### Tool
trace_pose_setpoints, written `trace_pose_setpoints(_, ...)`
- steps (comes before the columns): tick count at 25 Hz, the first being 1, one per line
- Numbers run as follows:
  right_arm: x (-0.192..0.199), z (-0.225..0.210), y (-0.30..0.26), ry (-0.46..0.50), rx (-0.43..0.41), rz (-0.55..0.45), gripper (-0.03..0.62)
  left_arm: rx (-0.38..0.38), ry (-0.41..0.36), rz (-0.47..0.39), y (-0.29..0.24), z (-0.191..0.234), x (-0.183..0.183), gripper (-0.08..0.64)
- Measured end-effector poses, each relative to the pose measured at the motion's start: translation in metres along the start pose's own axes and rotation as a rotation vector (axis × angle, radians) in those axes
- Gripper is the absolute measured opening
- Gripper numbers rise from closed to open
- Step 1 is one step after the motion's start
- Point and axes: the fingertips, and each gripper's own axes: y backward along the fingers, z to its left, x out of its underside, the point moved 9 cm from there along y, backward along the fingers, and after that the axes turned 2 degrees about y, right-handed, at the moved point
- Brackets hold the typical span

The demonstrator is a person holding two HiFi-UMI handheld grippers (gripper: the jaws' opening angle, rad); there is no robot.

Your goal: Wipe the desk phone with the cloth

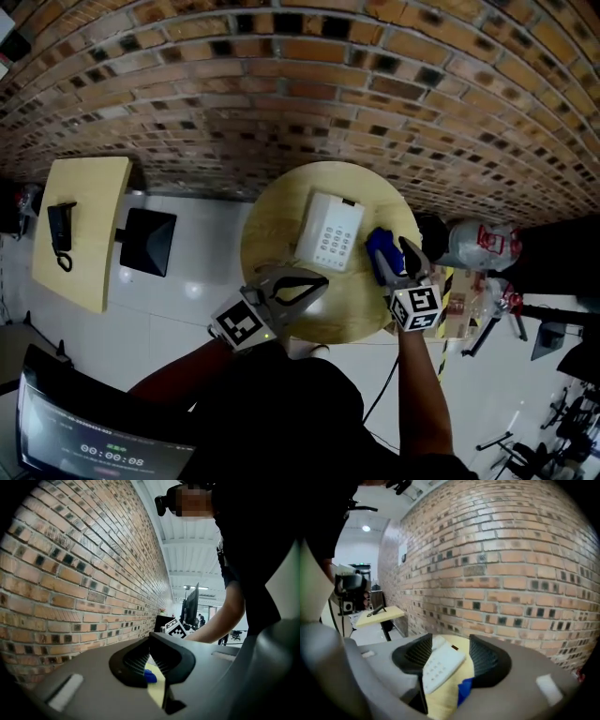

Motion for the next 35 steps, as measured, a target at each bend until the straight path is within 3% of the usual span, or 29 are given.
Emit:
trace_pose_setpoints(4,-0.043,0.044,0.046,0.027,-0.141,-0.163,0.227,-0.01,-0.028,-0.027,0.001,-0.03,-0.008,-0.011)
trace_pose_setpoints(9,-0.056,0.092,0.113,0.041,-0.25,-0.276,0.043,-0.032,-0.05,-0.033,0.004,-0.08,-0.015,-0.011)
trace_pose_setpoints(11,-0.051,0.108,0.137,0.026,-0.291,-0.288,0.0,-0.045,-0.059,-0.046,0.007,-0.101,-0.016,-0.011)
trace_pose_setpoints(15,-0.038,0.131,0.179,0.008,-0.361,-0.291,0.0,-0.077,-0.064,-0.044,0.014,-0.144,-0.011,-0.011)
trace_pose_setpoints(19,-0.032,0.143,0.212,0.053,-0.381,-0.266,0.0,-0.1,-0.085,-0.05,0.014,-0.182,-0.013,-0.011)
trace_pose_setpoints(23,-0.039,0.152,0.241,0.027,-0.398,-0.311,0.0,-0.12,-0.106,-0.049,0.019,-0.209,-0.018,-0.011)
trace_pose_setpoints(35,-0.074,0.192,0.257,0.062,-0.372,-0.324,0.0,-0.069,-0.128,-0.062,0.044,-0.217,-0.039,-0.011)
